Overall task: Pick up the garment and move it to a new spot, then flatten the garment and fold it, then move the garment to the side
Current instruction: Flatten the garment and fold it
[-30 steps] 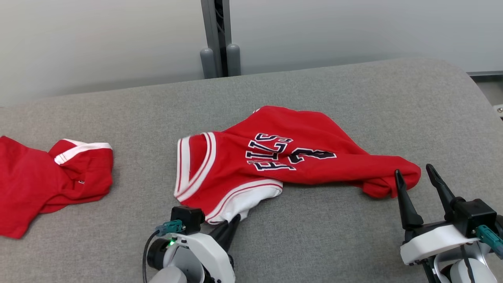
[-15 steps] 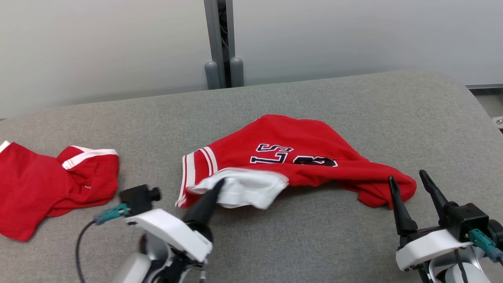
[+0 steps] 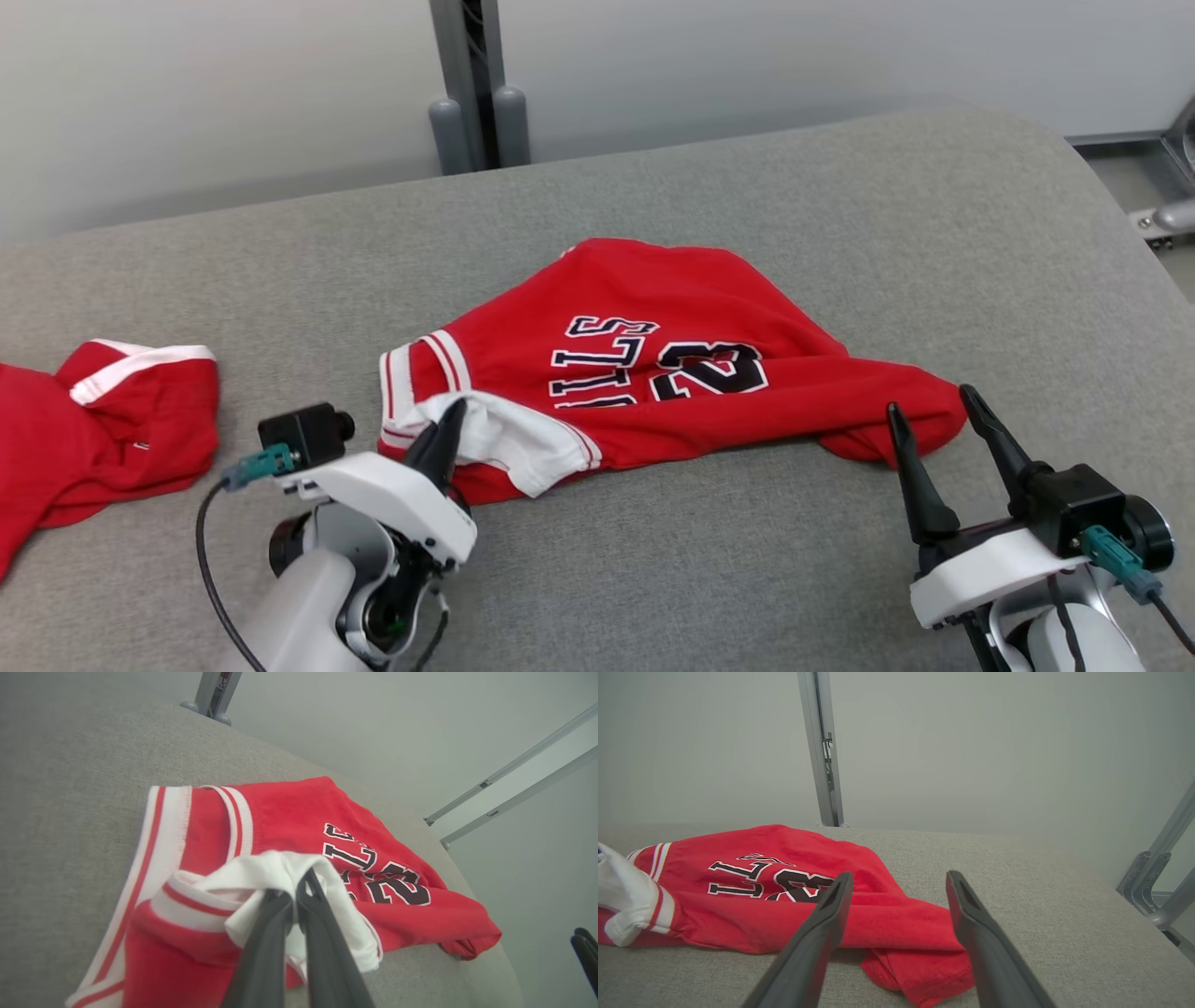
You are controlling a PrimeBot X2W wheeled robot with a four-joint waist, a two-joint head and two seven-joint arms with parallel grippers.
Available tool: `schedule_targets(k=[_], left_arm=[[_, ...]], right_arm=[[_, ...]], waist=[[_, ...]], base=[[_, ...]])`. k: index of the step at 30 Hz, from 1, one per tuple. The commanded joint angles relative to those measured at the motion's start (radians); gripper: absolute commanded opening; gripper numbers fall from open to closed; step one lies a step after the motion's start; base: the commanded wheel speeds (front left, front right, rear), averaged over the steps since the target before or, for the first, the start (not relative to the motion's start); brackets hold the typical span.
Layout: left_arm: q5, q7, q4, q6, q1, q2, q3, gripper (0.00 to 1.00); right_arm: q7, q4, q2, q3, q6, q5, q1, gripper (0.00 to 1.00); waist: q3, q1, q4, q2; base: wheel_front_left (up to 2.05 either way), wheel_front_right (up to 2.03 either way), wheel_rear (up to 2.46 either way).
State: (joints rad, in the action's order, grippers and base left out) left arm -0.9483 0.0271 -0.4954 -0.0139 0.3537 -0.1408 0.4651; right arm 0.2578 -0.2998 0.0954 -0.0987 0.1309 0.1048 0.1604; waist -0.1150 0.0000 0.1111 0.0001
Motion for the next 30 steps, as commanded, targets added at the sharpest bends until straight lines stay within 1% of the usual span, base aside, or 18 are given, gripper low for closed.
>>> schedule_targets(k=[1, 4, 5, 6, 8, 10, 17, 19, 22, 24, 27, 28, 29, 30], left_arm=[[-0.007, 0.006, -0.016, 0.007, 0.03, -0.002, -0.009, 0.0], [-0.012, 0.012, -0.078, 0.001, 0.077, 0.01, -0.02, 0.0], [-0.012, 0.016, -0.104, -0.005, 0.093, 0.011, -0.024, 0.04], [-0.011, 0.021, -0.131, -0.018, 0.109, 0.01, -0.031, 0.35], [0.013, 0.044, -0.185, -0.053, 0.141, 0.004, -0.039, 1.0], [0.017, 0.071, -0.221, -0.067, 0.17, 0.014, -0.048, 1.0], [0.005, 0.206, -0.279, -0.05, 0.242, 0.029, -0.118, 1.0], [0.025, 0.231, -0.278, -0.042, 0.254, 0.028, -0.146, 1.0], [0.042, 0.236, -0.268, -0.032, 0.25, 0.025, -0.166, 1.0], [0.098, 0.238, -0.215, -0.026, 0.22, 0.02, -0.214, 1.0], [0.173, 0.237, -0.152, -0.022, 0.167, 0.026, -0.254, 1.0], [0.173, 0.237, -0.152, -0.022, 0.167, 0.026, -0.254, 1.0], [0.218, 0.238, -0.113, -0.017, 0.127, 0.034, -0.276, 1.0], [0.24, 0.238, -0.096, -0.013, 0.105, 0.039, -0.284, 1.0]], right_arm=[[0.01, 0.0, 0.0, 0.0, 0.0, -0.006, 0.01, 1.0], [0.01, -0.005, -0.007, -0.016, 0.0, -0.005, 0.027, 1.0], [0.01, -0.007, -0.01, -0.021, 0.0, -0.005, 0.031, 1.0], [0.01, -0.008, -0.011, -0.024, 0.0, -0.006, 0.037, 1.0], [0.009, -0.013, -0.013, -0.028, 0.0, -0.004, 0.047, 1.0], [0.009, -0.016, -0.017, -0.024, 0.0, -0.004, 0.055, 1.0], [0.008, -0.009, -0.026, -0.005, 0.0, -0.012, 0.055, 1.0], [0.008, -0.012, -0.027, 0.006, 0.0, -0.018, 0.05, 1.0], [0.008, -0.012, -0.027, 0.01, 0.0, -0.022, 0.048, 1.0], [0.008, -0.009, -0.023, 0.019, 0.0, -0.025, 0.04, 1.0], [0.008, -0.006, -0.019, 0.024, 0.0, -0.028, 0.033, 1.0], [0.008, -0.006, -0.019, 0.024, 0.0, -0.028, 0.033, 1.0], [0.008, -0.003, -0.016, 0.028, 0.0, -0.028, 0.027, 1.0], [0.008, -0.002, -0.016, 0.031, 0.0, -0.028, 0.02, 1.0]], waist=[[-0.021, 0.0, 0.02, -0.0001], [-0.044, 0.0, 0.043, -0.0001], [-0.051, 0.0, 0.05, -0.0001], [-0.058, 0.0, 0.058, -0.0001], [-0.07, 0.0, 0.072, -0.0001], [-0.081, 0.0, 0.083, -0.0001], [-0.097, 0.0, 0.088, -0.0001], [-0.089, 0.0, 0.077, -0.0001], [-0.081, 0.0, 0.068, -0.0001], [-0.063, 0.0, 0.048, -0.0001], [-0.041, 0.0, 0.028, -0.0001], [-0.041, 0.0, 0.028, -0.0001], [-0.025, 0.0, 0.013, -0.0001], [-0.017, 0.0, 0.005, -0.0001]], base=[[0.0, 0.0, 0.0], [0.0, 0.0, 0.0], [0.0, 0.0, 0.0], [0.0, 0.0, 0.0], [0.0, 0.0, 0.0], [0.0, 0.0, 0.0], [0.0, 0.0, 0.0], [0.0, 0.0, 0.0], [0.0, 0.0, 0.0], [0.0, 0.0, 0.0], [0.0, 0.0, 0.0], [0.0, 0.0, 0.0], [0.0, 0.0, 0.0], [0.0, 0.0, 0.0]])
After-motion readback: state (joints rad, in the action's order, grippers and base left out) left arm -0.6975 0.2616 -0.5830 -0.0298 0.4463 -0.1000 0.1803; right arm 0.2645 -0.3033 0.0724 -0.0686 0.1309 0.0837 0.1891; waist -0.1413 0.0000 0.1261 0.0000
